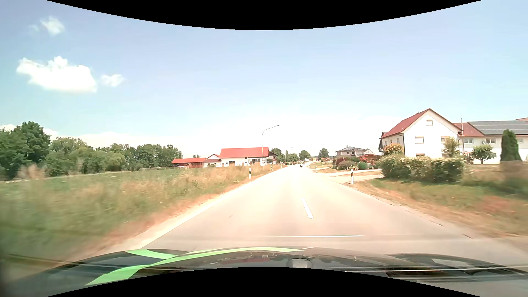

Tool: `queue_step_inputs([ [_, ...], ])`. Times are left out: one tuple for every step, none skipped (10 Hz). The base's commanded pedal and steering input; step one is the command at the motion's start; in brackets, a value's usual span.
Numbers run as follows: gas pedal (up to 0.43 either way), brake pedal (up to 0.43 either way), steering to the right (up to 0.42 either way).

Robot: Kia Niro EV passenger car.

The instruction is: Follow the waypoints while adhering to traffic rules and regulations

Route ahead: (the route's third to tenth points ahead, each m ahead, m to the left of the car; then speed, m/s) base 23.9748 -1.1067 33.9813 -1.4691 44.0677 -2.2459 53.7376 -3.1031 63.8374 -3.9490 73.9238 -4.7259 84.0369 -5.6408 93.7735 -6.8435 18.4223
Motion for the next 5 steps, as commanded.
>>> queue_step_inputs([
  [0.370,0.000,0.016],
  [0.370,0.000,0.016],
  [0.370,0.000,0.017],
  [0.370,0.000,0.016],
  [0.370,0.000,0.016],
])
